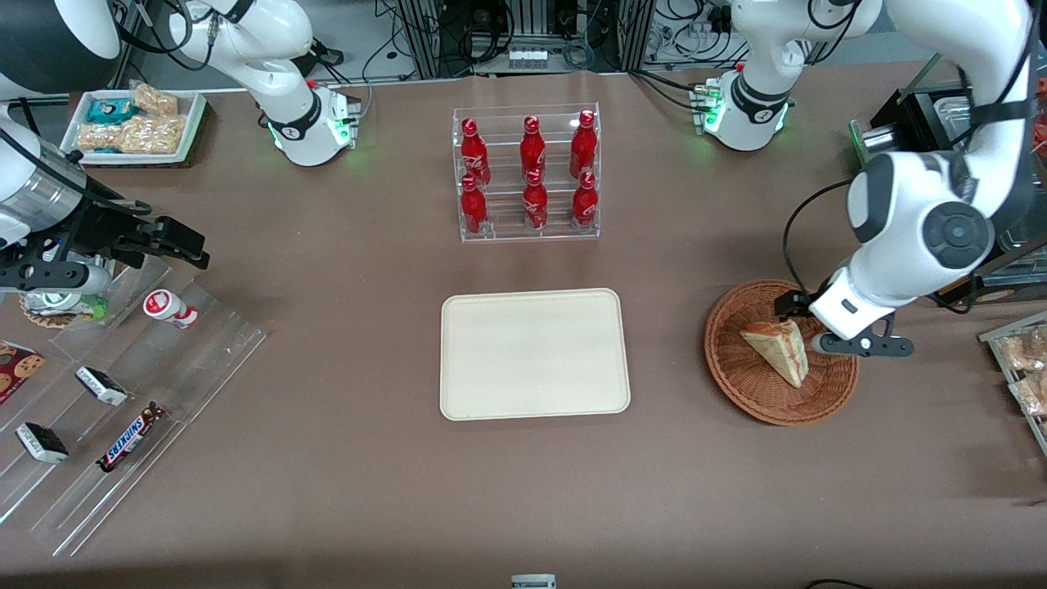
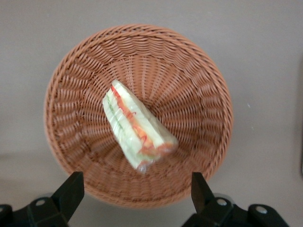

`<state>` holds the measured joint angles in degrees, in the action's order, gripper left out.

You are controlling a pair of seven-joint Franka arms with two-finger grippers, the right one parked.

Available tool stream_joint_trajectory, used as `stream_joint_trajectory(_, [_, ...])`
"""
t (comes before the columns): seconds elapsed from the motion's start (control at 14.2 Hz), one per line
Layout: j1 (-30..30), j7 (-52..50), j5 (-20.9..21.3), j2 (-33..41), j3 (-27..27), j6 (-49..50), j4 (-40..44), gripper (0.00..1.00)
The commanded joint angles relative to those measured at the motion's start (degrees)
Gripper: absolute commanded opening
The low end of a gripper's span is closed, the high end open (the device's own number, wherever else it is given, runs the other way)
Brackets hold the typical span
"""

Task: Place sandwich from basket to tray
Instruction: 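Lower the left gripper over the sandwich in the wicker basket, then close the left gripper on the wrapped sandwich and lift it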

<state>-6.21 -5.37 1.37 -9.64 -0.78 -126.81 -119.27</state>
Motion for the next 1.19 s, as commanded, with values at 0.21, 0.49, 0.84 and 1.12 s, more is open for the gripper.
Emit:
stream_joint_trajectory(0.21, [-0.4, -29.0, 0.9, -1.5, 0.0, -8.0, -4.0, 1.00])
stream_joint_trajectory(0.49, [-0.6, -46.3, 1.0, -4.8, 0.0, -13.3, -4.0, 1.00])
stream_joint_trajectory(0.84, [-0.2, -47.9, 0.8, -7.3, 0.0, -13.3, -3.7, 0.23])
stream_joint_trajectory(1.12, [-0.5, -47.7, 0.9, -6.3, 0.0, -9.0, 0.2, 0.08])
